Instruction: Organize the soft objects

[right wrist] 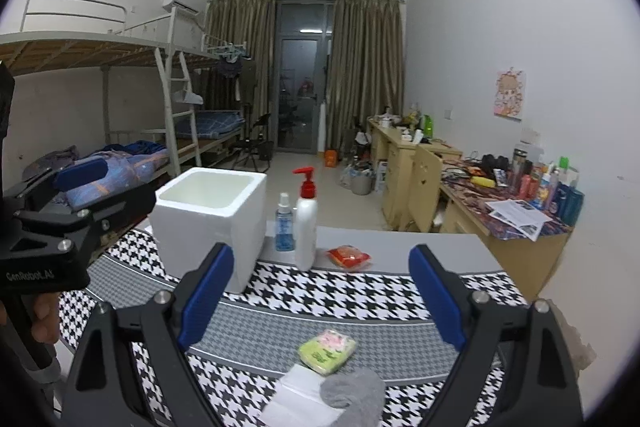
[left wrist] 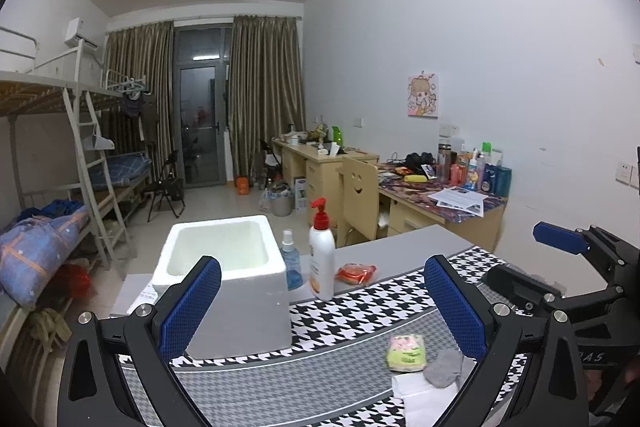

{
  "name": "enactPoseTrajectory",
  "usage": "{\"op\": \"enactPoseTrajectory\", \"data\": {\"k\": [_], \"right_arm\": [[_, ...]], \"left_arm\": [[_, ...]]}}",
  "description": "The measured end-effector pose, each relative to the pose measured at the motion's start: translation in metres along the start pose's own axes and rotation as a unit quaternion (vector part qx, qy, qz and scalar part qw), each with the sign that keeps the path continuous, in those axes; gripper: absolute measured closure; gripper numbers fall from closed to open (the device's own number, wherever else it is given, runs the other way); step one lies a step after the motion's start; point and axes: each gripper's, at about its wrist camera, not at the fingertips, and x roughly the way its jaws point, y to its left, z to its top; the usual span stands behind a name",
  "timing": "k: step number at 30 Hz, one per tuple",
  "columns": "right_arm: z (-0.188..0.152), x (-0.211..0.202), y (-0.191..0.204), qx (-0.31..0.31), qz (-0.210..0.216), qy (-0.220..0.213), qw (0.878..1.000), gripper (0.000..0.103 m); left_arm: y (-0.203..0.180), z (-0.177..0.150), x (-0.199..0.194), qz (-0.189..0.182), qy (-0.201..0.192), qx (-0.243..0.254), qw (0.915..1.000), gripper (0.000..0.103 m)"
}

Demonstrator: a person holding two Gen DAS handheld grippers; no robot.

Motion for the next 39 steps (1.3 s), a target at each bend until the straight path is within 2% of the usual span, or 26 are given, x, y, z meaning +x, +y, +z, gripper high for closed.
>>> {"op": "enactPoseTrajectory", "data": {"k": [15, 24, 39], "right_arm": [[-0.022, -0.016, -0.020, 0.027, -0.019, 0.006, 0.999, 0.011], [-0.036, -0.021, -0.029, 0.042, -0.029, 0.015, 0.999, 0.011], [-0.057, -0.020, -0.033, 0.053, -0.041, 0.027, 0.997, 0.011]], "left_arm": [[-0.019, -0.009, -0.001, -0.033, 0.010, -0.002, 0.9994, 0.001], [-0.024, -0.020, 0.000, -0.023, 0.002, -0.008, 0.9997, 0.001], [-0.027, -0.044, 0.003, -0.047, 0.023, -0.012, 0.9986, 0.001]]}}
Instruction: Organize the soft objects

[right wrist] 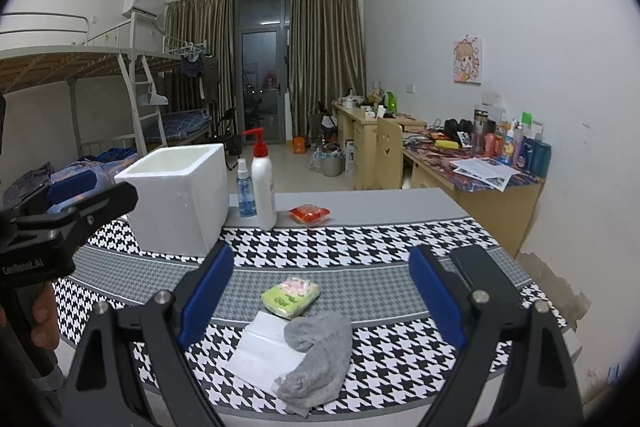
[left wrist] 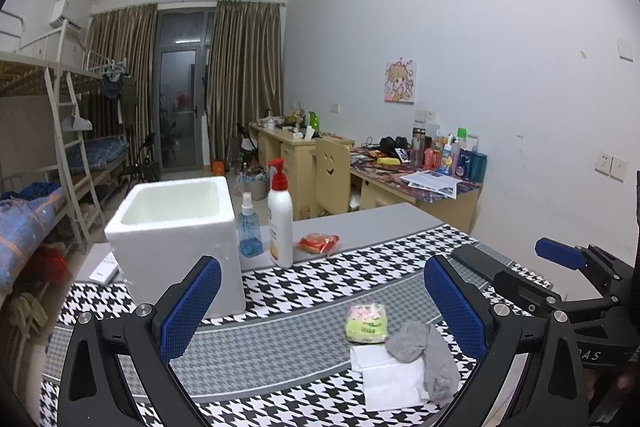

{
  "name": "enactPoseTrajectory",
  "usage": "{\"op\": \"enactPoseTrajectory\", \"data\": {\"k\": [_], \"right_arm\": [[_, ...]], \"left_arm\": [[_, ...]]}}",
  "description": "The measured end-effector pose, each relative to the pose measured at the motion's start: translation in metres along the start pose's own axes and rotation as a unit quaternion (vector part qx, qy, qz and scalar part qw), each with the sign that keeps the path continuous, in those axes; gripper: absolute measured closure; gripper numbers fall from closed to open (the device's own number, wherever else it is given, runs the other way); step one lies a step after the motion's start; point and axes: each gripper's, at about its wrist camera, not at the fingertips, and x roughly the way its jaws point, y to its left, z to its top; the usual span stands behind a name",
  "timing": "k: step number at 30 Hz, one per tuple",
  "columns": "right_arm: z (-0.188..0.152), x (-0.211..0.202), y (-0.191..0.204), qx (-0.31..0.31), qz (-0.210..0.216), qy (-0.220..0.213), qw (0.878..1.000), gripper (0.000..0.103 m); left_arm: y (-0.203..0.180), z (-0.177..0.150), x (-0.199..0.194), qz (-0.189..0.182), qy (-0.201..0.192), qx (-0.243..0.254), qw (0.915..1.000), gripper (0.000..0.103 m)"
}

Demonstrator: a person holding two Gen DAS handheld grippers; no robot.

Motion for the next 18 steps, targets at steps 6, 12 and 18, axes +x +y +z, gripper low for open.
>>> {"op": "enactPoseTrajectory", "data": {"k": [6, 12, 18], "right_arm": [[-0.007, -0.002, -0.001, -0.001, -0.006, 0.000, 1.000, 0.011], [-0.014, 0.001, -0.006, 0.002, -0.008, 0.009, 1.000, 0.011], [-0.021, 0.005, -0.008, 0.005, -0.009, 0.021, 1.000, 0.011]], "left_arm": [[-0.006, -0.013, 0.004, -0.009, 0.011, 0.006, 0.9999, 0.001], [-0.007, -0.020, 0.004, -0.025, 0.019, -0.003, 0.9995, 0.001], [-0.011, -0.028, 0.009, -0.029, 0.030, 0.001, 0.9991, 0.001]]}}
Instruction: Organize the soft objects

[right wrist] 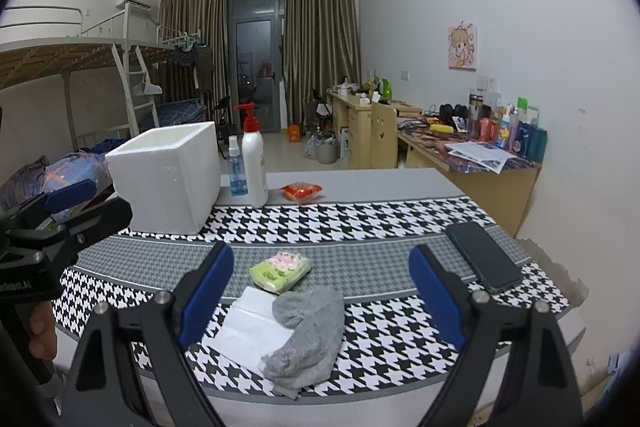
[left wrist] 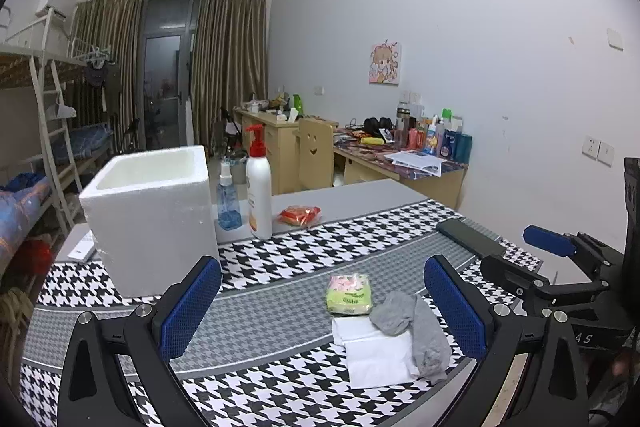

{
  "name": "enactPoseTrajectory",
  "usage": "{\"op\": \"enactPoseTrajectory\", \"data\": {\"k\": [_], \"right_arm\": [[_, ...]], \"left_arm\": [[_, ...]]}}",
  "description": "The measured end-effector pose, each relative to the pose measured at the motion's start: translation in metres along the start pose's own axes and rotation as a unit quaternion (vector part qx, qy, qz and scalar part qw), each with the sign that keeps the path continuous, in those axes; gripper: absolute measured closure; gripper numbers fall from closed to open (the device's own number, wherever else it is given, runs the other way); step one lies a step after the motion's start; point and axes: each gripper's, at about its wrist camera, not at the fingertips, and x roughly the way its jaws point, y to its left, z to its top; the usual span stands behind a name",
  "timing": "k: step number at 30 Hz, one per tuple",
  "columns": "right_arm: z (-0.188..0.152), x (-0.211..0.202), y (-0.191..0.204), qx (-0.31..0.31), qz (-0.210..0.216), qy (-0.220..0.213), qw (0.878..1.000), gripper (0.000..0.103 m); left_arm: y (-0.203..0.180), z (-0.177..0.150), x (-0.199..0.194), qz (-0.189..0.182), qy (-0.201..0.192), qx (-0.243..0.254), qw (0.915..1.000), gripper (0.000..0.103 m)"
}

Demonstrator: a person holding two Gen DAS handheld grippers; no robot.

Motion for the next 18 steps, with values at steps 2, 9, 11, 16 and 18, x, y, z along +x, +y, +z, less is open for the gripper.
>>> {"op": "enactPoseTrajectory", "data": {"k": [2, 9, 11, 16, 18], "right_arm": [[-0.001, 0.001, 0.000, 0.001, 0.000, 0.003, 1.000, 0.011], [-0.011, 0.010, -0.002, 0.004, -0.003, 0.022, 1.000, 0.011], [-0.014, 0.014, -0.005, 0.007, -0.004, 0.030, 1.000, 0.011], [-0.021, 0.022, -0.006, 0.008, -0.002, 0.045, 0.999, 0.011], [-0.025, 0.028, -0.005, 0.007, 0.000, 0.055, 0.998, 0.011]], "left_arm": [[0.000, -0.003, 0.003, -0.004, 0.006, -0.002, 1.0000, 0.001], [0.002, -0.016, 0.013, -0.006, 0.025, -0.002, 0.9997, 0.001], [0.002, -0.018, 0.014, -0.008, 0.026, -0.002, 0.9996, 0.001], [0.001, -0.028, 0.025, -0.011, 0.046, -0.008, 0.9988, 0.001], [0.000, -0.033, 0.030, -0.013, 0.057, -0.009, 0.9982, 0.001]]}}
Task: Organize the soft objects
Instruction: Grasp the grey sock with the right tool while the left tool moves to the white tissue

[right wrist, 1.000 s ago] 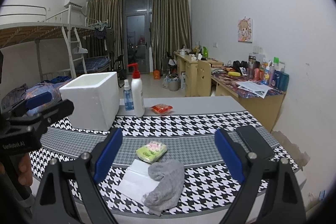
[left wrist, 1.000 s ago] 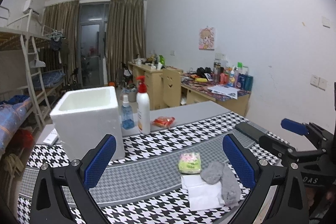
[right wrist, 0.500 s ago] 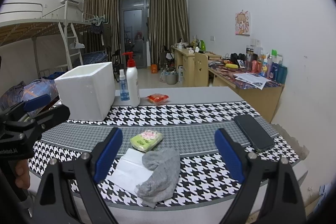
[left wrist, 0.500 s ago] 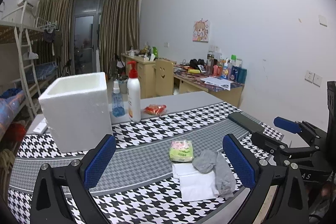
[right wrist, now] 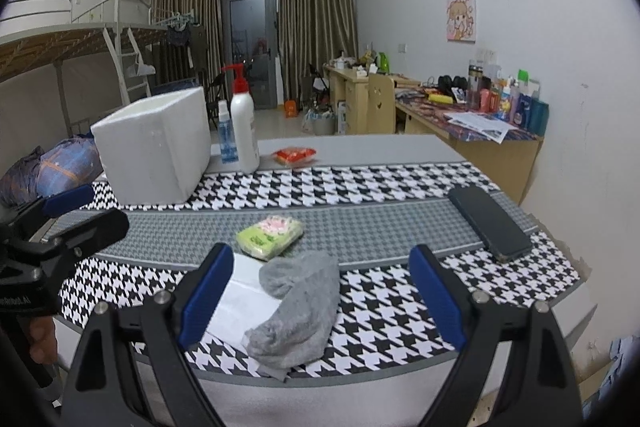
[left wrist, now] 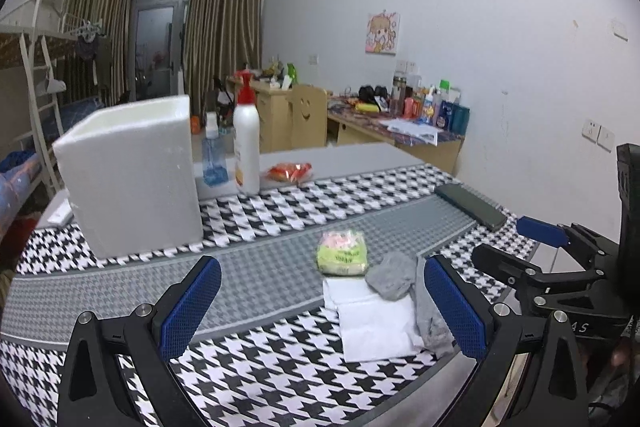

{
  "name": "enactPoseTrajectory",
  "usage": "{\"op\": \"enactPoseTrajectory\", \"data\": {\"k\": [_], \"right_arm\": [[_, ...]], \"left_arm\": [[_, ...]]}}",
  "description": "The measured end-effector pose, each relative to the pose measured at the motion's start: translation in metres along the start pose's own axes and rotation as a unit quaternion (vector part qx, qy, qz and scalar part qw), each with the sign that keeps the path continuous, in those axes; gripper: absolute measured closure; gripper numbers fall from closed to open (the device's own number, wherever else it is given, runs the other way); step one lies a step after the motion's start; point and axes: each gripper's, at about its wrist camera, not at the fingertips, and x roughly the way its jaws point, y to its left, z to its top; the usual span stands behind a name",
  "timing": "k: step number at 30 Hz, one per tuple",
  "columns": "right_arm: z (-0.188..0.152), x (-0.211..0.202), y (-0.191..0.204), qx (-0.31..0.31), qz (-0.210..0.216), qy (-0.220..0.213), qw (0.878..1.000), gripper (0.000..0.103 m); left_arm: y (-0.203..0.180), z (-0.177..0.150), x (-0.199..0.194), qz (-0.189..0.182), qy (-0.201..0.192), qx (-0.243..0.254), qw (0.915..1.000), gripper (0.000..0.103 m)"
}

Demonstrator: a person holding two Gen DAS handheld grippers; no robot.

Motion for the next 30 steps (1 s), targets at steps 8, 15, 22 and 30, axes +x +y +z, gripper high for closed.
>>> {"op": "enactPoseTrajectory", "data": {"k": [8, 15, 22, 30], "right_arm": [[-0.012, 0.019, 0.002, -0.001, 0.003, 0.032, 0.999, 0.011], [-0.018, 0.032, 0.001, 0.003, 0.004, 0.051, 0.999, 0.011], [-0.025, 0.050, -0.001, 0.010, 0.010, 0.079, 0.997, 0.014], [-0.034, 0.070, -0.007, 0.029, 0.033, 0.123, 0.991, 0.042]], "left_arm": [[-0.001, -0.009, 0.013, -0.002, 0.021, -0.006, 0.9998, 0.001], [0.002, -0.013, 0.028, 0.000, 0.043, -0.010, 0.9990, 0.001], [0.000, -0.021, 0.043, 0.005, 0.071, 0.002, 0.9975, 0.001], [-0.004, -0.027, 0.057, 0.003, 0.093, 0.010, 0.9956, 0.001]]}}
